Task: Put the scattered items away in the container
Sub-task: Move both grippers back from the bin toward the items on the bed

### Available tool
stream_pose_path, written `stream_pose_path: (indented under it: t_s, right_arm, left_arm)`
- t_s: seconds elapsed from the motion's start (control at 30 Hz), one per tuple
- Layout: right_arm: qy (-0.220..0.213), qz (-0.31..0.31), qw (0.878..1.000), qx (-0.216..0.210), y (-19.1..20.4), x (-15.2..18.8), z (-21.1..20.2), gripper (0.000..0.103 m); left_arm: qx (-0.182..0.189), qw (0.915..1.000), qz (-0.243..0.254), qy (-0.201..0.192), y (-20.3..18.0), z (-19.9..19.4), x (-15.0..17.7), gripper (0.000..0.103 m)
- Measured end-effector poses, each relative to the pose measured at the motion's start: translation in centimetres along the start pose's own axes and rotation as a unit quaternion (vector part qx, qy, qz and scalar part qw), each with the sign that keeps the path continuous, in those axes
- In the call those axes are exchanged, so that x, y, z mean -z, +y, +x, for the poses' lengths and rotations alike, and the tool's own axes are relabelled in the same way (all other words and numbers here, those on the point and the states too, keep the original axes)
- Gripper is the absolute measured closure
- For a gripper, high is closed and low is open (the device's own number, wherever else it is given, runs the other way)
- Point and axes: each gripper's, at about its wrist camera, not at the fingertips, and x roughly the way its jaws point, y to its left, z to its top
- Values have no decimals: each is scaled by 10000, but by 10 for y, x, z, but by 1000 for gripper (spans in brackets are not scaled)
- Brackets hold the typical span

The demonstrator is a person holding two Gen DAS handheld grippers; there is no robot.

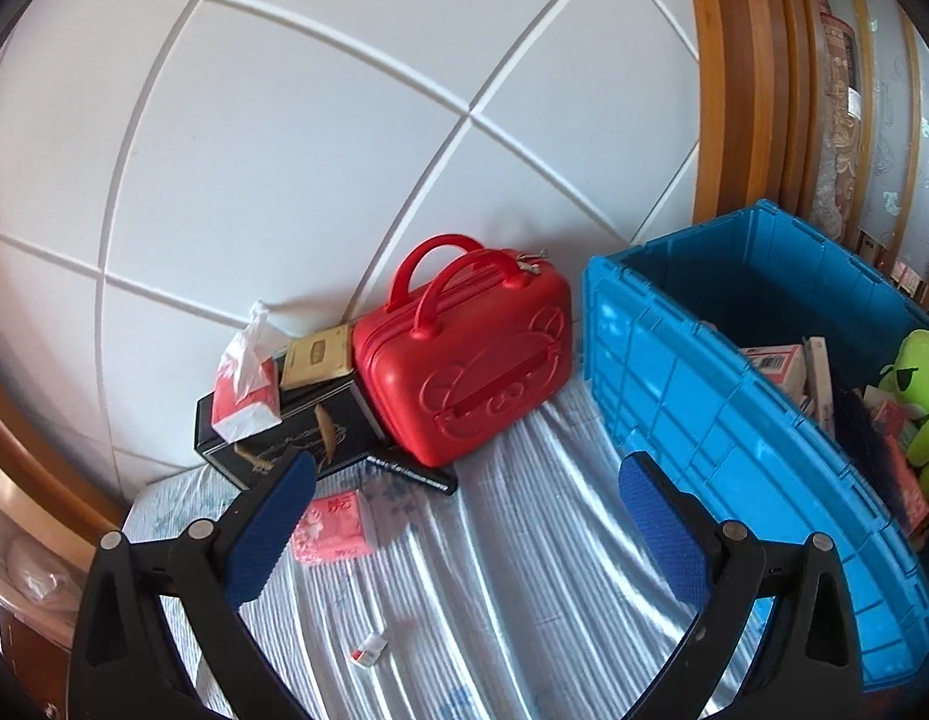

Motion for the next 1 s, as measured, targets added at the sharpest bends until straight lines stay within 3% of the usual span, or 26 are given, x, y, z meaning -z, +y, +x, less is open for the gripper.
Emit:
stream_pose_path:
  t_s: [0.53,0.73,1.0]
  right_arm:
    - [695,-629,9952,-270,139,27,104,0]
    - [1017,-1030,9892,-226,200,61,166,0]
    - [1613,-1078,9806,-265,259,114,254,0]
  left_arm:
    - [-501,9927,-863,680,178,24,124,0]
    - [-570,9901,-955,854,225,50,164,0]
    - [-493,9862,-1099,1139,273,101,210,0]
